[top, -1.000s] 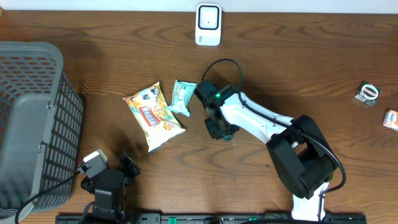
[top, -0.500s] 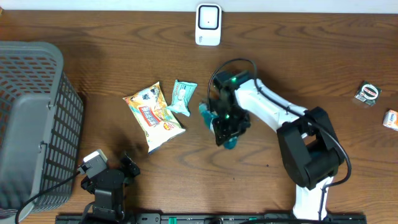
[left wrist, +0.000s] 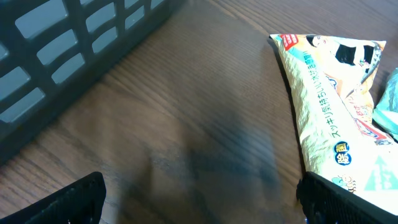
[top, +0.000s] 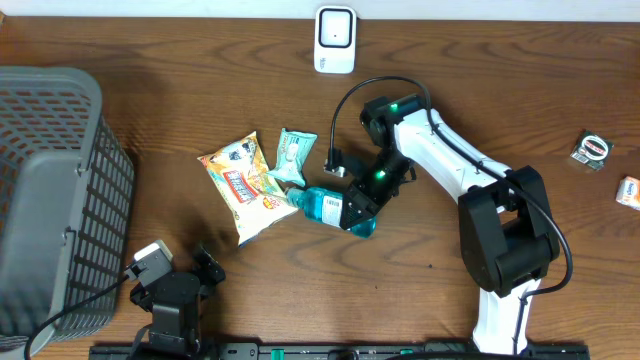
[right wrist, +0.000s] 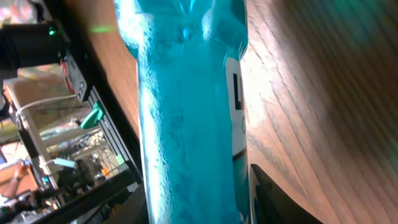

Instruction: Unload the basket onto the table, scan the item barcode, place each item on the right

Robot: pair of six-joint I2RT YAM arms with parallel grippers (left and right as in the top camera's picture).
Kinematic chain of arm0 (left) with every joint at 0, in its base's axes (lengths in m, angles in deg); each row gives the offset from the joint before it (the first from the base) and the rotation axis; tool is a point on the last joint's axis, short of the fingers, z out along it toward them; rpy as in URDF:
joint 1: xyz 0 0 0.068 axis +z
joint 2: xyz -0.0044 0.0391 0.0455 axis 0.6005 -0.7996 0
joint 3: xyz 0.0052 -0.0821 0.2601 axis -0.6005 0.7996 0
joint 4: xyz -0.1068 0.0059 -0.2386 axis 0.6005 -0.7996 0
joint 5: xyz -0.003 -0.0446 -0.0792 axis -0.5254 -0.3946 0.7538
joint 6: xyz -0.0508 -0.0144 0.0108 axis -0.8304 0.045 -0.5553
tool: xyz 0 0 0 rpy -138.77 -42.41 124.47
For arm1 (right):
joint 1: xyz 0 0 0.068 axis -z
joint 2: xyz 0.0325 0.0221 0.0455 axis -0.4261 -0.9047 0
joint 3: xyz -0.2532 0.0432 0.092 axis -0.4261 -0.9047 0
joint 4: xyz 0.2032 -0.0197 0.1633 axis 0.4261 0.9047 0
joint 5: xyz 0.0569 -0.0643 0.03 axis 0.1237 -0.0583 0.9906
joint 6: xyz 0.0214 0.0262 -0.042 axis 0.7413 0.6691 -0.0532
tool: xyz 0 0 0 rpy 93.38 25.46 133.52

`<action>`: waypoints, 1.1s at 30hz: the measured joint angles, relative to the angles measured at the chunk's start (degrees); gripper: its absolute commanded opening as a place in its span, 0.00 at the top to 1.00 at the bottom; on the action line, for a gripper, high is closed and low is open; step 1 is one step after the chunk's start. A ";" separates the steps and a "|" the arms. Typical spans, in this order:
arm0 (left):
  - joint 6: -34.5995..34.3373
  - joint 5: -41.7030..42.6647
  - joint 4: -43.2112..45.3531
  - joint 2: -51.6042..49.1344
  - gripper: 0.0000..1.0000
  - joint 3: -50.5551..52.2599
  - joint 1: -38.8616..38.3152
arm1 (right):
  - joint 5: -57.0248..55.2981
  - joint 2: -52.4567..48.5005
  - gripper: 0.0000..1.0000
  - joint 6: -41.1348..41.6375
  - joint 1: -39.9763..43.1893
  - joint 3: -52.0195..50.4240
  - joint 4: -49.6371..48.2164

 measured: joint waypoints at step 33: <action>0.00 0.00 0.00 0.00 0.02 0.00 0.00 | -24.37 0.09 0.72 13.75 -1.16 -6.80 -32.35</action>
